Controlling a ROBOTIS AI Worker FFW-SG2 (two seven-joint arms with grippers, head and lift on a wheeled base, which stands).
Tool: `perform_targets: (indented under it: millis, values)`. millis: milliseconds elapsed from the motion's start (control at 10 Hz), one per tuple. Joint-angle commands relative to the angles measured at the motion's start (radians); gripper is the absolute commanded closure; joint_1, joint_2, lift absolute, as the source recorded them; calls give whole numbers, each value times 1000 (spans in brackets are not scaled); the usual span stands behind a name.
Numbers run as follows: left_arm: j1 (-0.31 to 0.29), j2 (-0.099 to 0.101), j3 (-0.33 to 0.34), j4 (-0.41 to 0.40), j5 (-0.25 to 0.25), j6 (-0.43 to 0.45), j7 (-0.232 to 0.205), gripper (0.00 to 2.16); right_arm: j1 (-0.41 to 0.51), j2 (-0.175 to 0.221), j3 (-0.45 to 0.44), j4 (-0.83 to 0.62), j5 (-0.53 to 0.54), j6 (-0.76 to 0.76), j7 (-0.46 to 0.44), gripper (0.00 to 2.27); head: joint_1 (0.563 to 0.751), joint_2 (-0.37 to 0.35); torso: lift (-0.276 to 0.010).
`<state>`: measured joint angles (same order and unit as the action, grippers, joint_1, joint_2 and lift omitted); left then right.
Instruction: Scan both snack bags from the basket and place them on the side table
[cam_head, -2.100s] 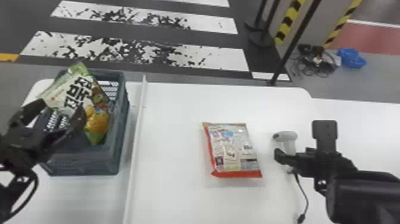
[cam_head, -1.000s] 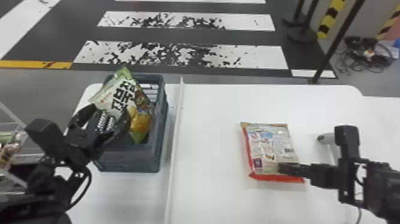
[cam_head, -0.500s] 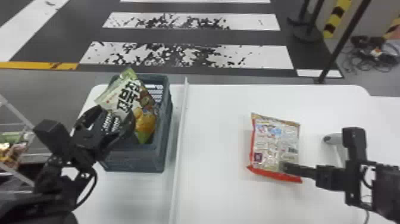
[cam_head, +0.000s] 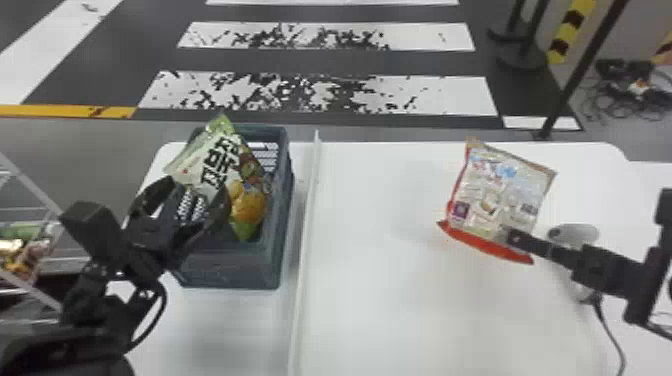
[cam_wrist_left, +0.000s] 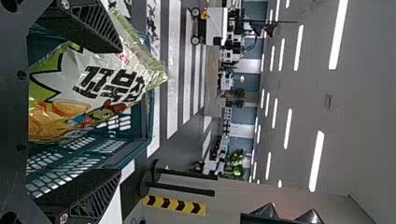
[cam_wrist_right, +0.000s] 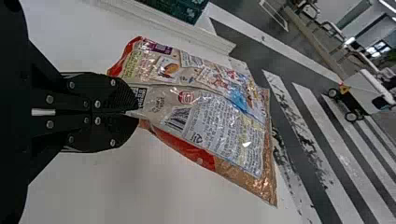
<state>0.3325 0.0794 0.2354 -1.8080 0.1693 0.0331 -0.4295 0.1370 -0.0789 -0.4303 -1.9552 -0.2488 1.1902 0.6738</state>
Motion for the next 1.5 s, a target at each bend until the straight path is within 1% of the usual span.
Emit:
perform_targets:
  millis: [0,100,300,400,500,600,800,900,1100,1200,1300,1400]
  values:
    - [2,0,1,-2,1,0,0,76,-51,7,-99,-4,-56,-4,-46,2256,695,32,-75]
    - [2,2,2,-4,1,0,0,76,-83,5,-154,4,-64,-40,-112,2256,695,-1,-75]
    - [0,2,5,-7,1,0,0,76,-177,-4,-277,101,-72,-89,-240,2256,695,-94,-75]
    - [0,2,7,-7,-1,0,0,76,-201,-10,-323,156,-70,-148,-322,2256,695,-154,-75]
    - [-1,2,8,-5,1,0,0,76,-208,-21,-352,208,-72,-200,-399,2256,695,-179,-75]
    - [-3,2,10,-5,1,3,0,76,-209,-25,-373,256,-72,-264,-468,2256,695,-236,-75]
    - [-6,-1,8,-5,-1,3,0,76,-218,-35,-406,377,-78,-436,-623,2256,695,-325,-75]
    - [-7,-1,8,-4,-1,6,0,76,-223,-50,-415,440,-78,-479,-665,2256,695,-347,-75]
    - [-7,0,7,-4,1,3,0,73,-229,-73,-416,562,-76,-605,-700,2223,695,-350,-75]
    - [-7,0,5,1,3,3,2,73,-227,-79,-415,613,-75,-669,-698,1740,695,-350,-75]
    - [-9,0,1,4,10,-3,11,73,-226,-79,-410,648,-73,-721,-698,329,695,-350,-75]
    - [-9,-1,-2,3,10,-6,18,73,-218,-78,-407,659,-76,-758,-698,-2,695,-350,-75]
